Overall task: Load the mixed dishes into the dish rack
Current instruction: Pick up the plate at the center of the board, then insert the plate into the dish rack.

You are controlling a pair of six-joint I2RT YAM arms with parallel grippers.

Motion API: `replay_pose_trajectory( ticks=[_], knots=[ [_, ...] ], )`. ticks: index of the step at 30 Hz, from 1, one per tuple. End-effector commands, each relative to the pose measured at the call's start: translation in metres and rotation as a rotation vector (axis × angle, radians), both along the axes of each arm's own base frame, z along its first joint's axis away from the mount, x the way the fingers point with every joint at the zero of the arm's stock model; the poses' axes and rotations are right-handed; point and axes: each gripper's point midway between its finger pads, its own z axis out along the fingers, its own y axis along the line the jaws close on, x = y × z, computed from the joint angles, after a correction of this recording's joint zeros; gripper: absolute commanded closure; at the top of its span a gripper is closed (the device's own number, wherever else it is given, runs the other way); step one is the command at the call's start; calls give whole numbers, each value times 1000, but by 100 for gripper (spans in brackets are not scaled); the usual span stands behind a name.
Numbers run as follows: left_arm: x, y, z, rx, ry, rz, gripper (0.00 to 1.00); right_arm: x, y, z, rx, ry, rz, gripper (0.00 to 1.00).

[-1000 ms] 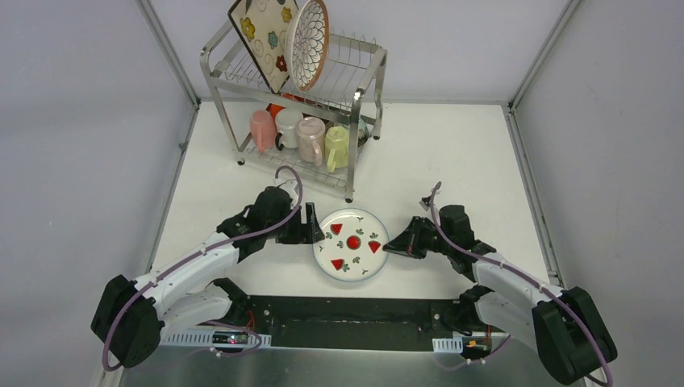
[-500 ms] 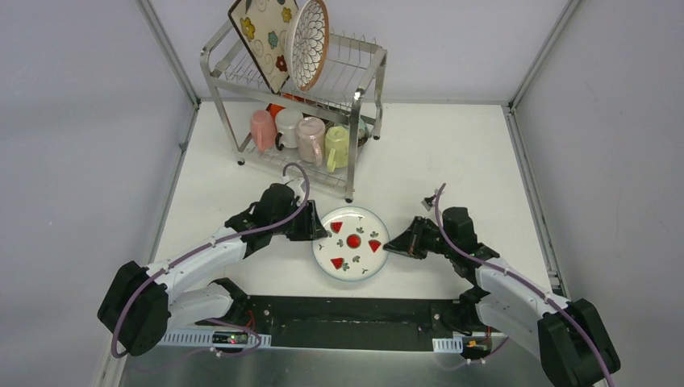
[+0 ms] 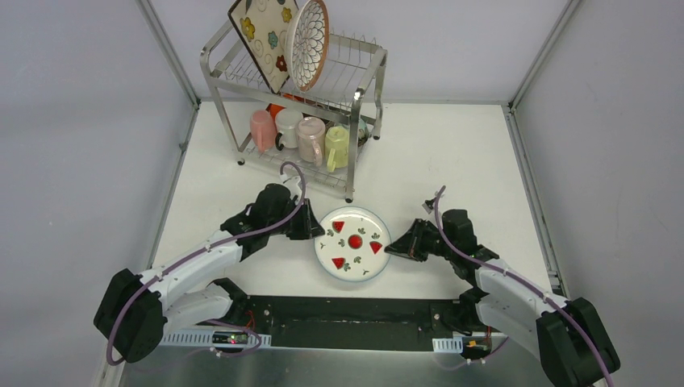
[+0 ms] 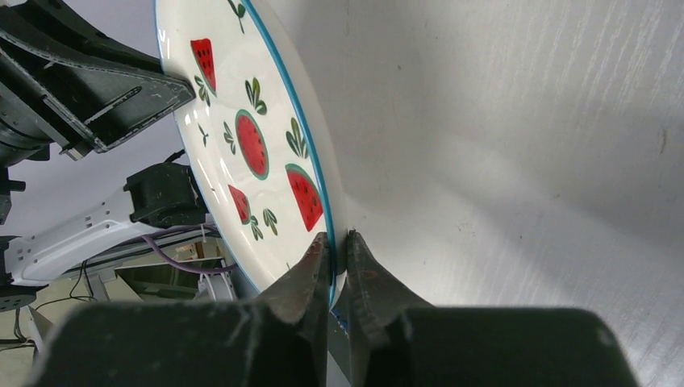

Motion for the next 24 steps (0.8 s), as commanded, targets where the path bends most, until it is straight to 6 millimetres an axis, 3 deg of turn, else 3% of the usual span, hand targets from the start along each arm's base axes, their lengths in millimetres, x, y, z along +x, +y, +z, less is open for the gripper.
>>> replay_pose_trajectory(
  ticks=[1,10,17,24],
  knots=[
    [0,-11,31,-101,-71,-28,100,9,13,31,94,-108,39,88],
    [-5,-7,65,-175,-147,-17,100,11,12,29,89,-100,22,66],
    [-5,-2,69,-177,-160,4,100,11,11,28,85,-104,22,45],
    [-7,-5,75,-191,-159,-7,100,11,10,17,58,-91,21,37]
  ],
)
